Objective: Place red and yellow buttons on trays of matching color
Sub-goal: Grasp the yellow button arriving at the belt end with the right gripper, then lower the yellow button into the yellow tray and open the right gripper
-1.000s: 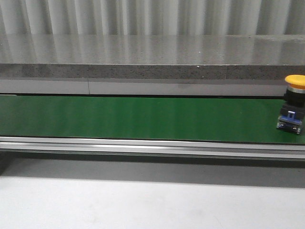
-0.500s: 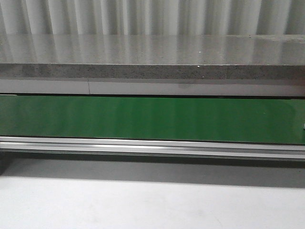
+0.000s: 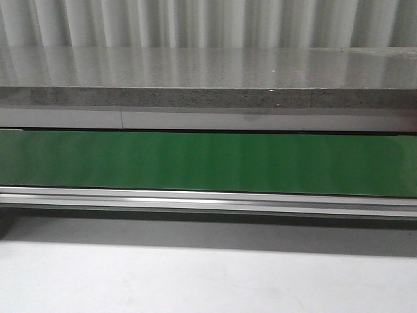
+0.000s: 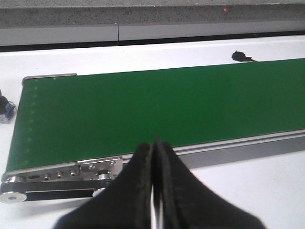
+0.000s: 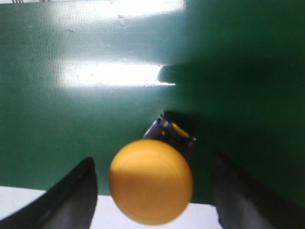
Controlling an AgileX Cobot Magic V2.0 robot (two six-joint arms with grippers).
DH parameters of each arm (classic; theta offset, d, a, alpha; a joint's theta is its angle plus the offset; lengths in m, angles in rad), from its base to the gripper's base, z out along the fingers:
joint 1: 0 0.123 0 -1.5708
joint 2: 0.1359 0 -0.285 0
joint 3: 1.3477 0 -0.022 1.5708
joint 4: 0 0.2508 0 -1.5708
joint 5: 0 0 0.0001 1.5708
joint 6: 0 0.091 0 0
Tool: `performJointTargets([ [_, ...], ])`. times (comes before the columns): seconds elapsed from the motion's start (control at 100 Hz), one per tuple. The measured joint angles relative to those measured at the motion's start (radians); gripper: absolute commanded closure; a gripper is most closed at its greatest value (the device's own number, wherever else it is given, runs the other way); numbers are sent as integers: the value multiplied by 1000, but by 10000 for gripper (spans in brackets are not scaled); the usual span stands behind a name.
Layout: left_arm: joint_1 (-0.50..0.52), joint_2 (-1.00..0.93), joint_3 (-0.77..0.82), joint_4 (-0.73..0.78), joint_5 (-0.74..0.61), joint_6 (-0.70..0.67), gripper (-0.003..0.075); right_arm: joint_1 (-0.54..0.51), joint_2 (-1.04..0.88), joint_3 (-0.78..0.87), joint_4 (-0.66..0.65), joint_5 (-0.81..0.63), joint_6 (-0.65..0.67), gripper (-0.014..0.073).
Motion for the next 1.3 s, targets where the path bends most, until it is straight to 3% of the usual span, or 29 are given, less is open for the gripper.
performJointTargets([
  [0.11, 0, 0, 0, 0, 0, 0, 741, 0, 18, 0, -7, -7, -1, 474],
  [0.21, 0, 0, 0, 0, 0, 0, 741, 0, 19, 0, -17, -23, -1, 540],
  [0.45, 0, 0, 0, 0, 0, 0, 741, -67, -45, 0, -45, -52, 44, 540],
  [0.64, 0, 0, 0, 0, 0, 0, 741, -255, -105, 0, -114, -83, 162, 540],
  [0.97, 0, 0, 0, 0, 0, 0, 741, -553, -106, 0, -125, -201, 277, 540],
  [1.3, 0, 0, 0, 0, 0, 0, 741, -607, 36, 0, -126, -275, 319, 540],
])
